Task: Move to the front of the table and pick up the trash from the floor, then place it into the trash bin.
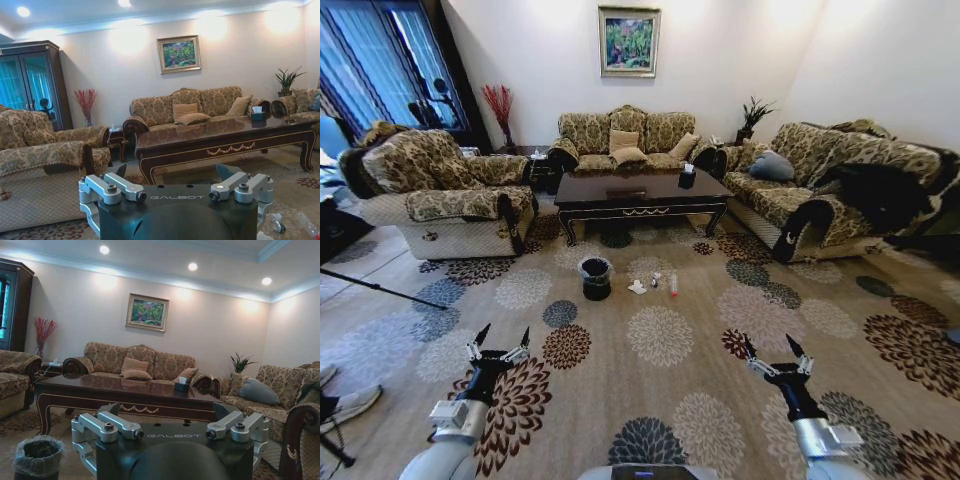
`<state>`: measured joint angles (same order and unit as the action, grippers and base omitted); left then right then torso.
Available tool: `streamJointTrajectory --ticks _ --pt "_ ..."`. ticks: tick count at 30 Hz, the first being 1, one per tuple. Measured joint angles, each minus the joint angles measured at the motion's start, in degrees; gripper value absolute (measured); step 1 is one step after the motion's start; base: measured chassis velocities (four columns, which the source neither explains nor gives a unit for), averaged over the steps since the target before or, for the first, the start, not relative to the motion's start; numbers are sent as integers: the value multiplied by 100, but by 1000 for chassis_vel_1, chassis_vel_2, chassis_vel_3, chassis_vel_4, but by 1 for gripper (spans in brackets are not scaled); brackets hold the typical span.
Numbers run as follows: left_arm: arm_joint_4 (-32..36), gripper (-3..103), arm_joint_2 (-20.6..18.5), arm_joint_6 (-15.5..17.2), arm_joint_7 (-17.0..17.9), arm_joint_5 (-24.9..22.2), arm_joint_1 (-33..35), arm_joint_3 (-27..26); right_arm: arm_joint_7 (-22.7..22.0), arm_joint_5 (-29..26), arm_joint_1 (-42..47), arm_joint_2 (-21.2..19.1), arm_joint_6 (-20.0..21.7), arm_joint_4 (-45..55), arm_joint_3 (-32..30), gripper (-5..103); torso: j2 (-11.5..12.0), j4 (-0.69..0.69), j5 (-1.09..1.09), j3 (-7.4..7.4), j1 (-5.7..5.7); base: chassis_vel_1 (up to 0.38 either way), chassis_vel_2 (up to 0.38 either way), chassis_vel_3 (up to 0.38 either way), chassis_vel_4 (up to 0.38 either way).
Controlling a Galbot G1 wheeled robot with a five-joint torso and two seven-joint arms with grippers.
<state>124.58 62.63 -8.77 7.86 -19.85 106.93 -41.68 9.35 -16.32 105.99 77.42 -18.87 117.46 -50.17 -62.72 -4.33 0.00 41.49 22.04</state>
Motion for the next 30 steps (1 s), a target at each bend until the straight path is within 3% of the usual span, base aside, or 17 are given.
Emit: streamJointTrajectory --ticks 27,30 --pt "0 100 0 2 0 -1 -4 0 0 -4 -3 -1 0 0 0 100 1 0 0 0 0 0 0 0 0" --pt "-77 100 -56 184 41 -218 -197 -122 -172 -231 -200 -200 211 84 -19 100 1 -2 -2 0 -2 0 0 0 0"
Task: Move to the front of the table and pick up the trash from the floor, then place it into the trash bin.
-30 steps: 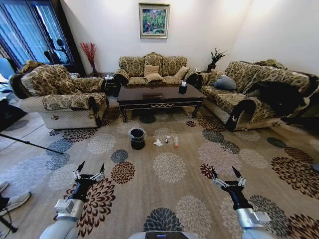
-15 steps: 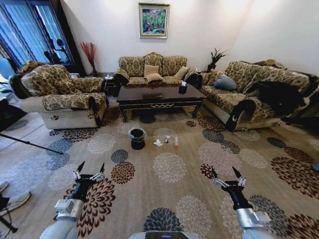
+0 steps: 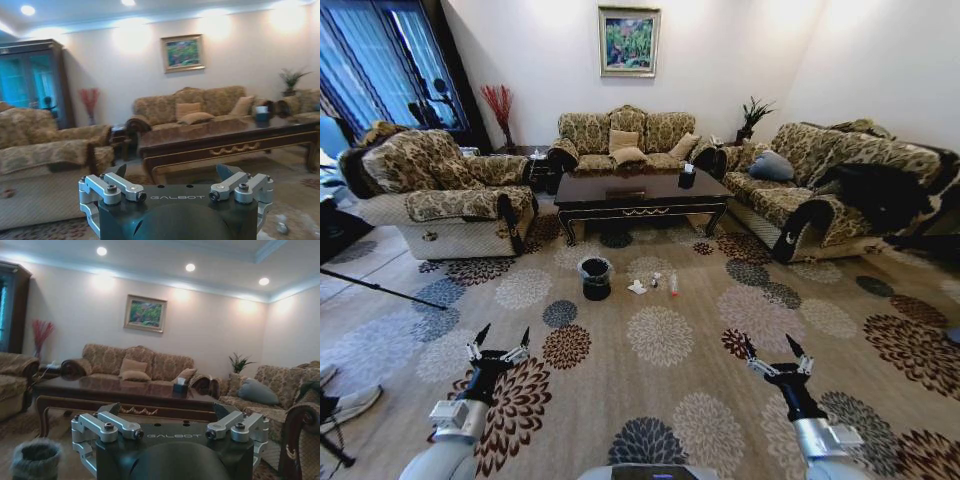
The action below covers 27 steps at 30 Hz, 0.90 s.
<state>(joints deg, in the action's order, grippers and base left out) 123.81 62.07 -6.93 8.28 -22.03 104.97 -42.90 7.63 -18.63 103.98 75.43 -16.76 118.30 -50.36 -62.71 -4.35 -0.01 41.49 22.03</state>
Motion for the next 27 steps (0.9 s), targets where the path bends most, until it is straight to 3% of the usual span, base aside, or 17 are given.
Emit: streamJointTrajectory --ticks 2,6,7,12,14,15,16,24,27 --pt "-60 100 -48 124 42 -168 -151 -101 -131 -172 -161 -155 160 83 -25 100 0 3 1 0 0 0 0 0 0" --pt "-357 100 -270 770 234 -961 -845 -562 -768 -995 -887 -880 946 428 -130 100 1 3 2 1 1 0 0 0 0" --pt "-357 100 -270 770 234 -961 -845 -562 -768 -995 -887 -880 946 428 -130 100 1 3 2 1 1 0 0 0 0" --pt "-685 100 -527 1574 451 -1878 -1683 -1114 -1517 -1971 -1757 -1749 1885 842 -261 100 1 4 2 1 2 0 0 0 0" --pt "-568 100 -513 1716 396 -1896 -1741 -1103 -1589 -2064 -1839 -1826 1970 884 -273 100 1 6 3 1 3 0 0 0 0" --pt "-419 100 -482 1794 314 -1888 -1715 -1074 -1627 -2113 -1868 -1864 2025 897 -273 100 2 0 5 2 4 0 0 0 0" --pt "-354 100 -465 1811 269 -1847 -1666 -1058 -1640 -2129 -1881 -1875 2042 903 -274 100 2 0 -3 1 3 0 0 0 0" --pt "-317 100 -408 1746 125 -1632 -1486 -967 -1672 -2126 -1889 -1890 2062 920 -268 100 5 2 2 -2 1 0 0 0 0" --pt "-293 100 -386 1693 -32 -1564 -1378 -919 -1657 -1768 -1755 -1786 1928 894 -170 100 63 1 1 -33 -27 0 0 0 0"
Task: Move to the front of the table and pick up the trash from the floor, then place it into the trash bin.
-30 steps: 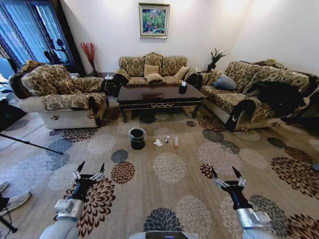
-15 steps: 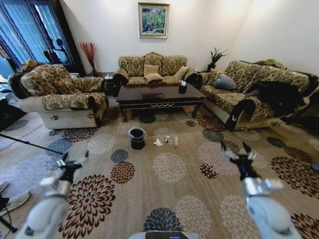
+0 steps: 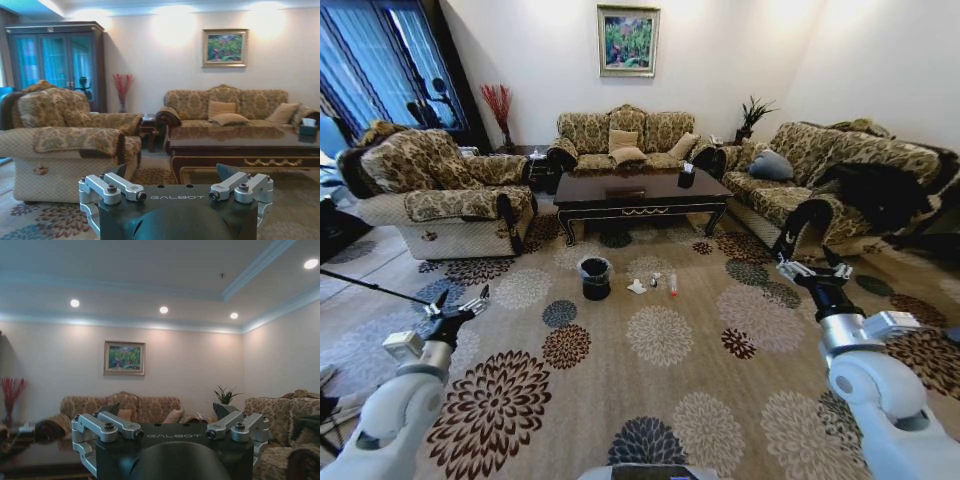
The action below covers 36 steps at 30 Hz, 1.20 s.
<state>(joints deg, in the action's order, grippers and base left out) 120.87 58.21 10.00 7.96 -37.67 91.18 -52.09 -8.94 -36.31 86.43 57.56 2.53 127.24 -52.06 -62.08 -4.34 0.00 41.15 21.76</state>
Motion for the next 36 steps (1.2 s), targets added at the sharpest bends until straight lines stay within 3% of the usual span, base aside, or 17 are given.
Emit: streamJointTrajectory --ticks 14,21,24,27,29,36 --pt "91 100 126 -217 -269 345 283 133 286 2249 884 705 -1022 -271 593 100 442 -2 0 -244 -197 0 0 0 0" --pt "88 100 116 -377 -316 485 537 203 308 2346 912 735 -1080 -305 616 100 624 2 2 -345 -279 0 0 0 0" --pt "87 100 142 -429 -357 586 628 271 611 2913 1023 974 -1580 -941 796 100 734 0 -2 -405 -328 0 0 0 0" --pt "69 100 169 -457 -379 600 642 289 690 3119 1056 1077 -1747 -1137 869 100 802 -4 -5 -445 -356 0 0 0 0" --pt "29 100 183 -482 -386 601 648 292 685 3149 1096 1092 -1772 -1139 882 100 868 0 4 -482 -384 0 0 0 0" --pt "5 100 194 -498 -395 559 653 283 618 2998 1120 1115 -1693 -1073 883 100 1039 0 0 -578 -459 0 0 0 0"
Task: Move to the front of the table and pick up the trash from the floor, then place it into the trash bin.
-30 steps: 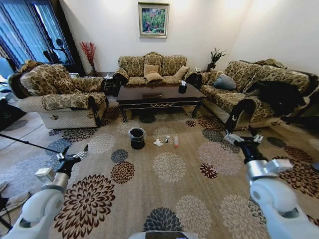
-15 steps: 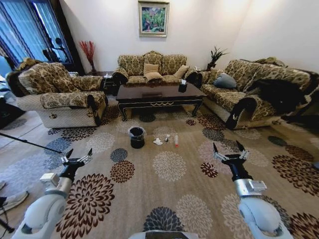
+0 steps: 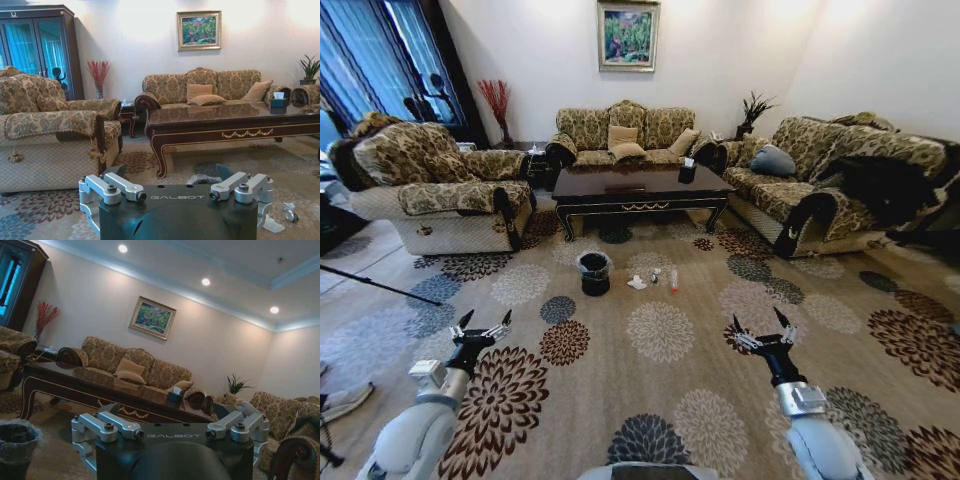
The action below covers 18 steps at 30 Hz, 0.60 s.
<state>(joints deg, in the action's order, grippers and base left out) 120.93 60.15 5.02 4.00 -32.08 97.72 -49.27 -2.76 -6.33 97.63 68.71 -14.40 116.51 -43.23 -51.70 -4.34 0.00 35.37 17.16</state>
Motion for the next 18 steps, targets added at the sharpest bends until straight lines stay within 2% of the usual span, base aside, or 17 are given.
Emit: streamJointTrajectory --ticks 18 --pt "96 100 21 115 -25 46 -47 131 -74 -388 -24 -265 371 147 120 100 498 0 1 -281 -217 0 0 0 0"
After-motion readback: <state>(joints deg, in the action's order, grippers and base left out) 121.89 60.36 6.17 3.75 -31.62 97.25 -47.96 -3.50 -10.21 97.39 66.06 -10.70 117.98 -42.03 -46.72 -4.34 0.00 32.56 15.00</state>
